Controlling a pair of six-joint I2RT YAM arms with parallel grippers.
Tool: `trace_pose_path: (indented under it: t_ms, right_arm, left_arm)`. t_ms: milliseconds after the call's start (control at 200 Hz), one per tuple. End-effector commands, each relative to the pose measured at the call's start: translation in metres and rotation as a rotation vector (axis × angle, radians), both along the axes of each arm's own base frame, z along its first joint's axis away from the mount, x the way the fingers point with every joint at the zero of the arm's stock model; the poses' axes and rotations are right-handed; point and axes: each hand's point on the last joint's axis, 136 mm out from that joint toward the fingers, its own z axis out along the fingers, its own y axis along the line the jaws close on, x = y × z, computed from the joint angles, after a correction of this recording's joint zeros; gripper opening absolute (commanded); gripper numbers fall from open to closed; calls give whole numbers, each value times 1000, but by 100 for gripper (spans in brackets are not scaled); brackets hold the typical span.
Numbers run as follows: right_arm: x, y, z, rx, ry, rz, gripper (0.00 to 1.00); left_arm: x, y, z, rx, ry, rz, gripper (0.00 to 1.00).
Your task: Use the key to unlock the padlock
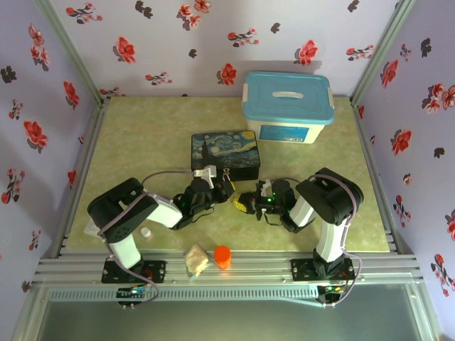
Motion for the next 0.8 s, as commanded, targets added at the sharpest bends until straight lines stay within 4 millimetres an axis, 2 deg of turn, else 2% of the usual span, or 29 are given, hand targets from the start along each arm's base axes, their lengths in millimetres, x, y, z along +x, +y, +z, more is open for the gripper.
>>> trace_pose_path:
  t_ms: [0,410,590,795]
  right_arm:
    - [16,3,30,72,-136,-22,0]
    - [21,7,39,95,-147,-17,0]
    - [24,10,52,123,-159,-14,0]
    - [31,6,55,136,-157,-9,0]
  left_arm:
    - [-14,-6,-10,60,8,-77,0]
    - [-14,-8,-5,18,7,-73,0]
    - [-16,-7,-6,-1,17,-68,0]
    - [-16,-9,2,-47,17,-68,0]
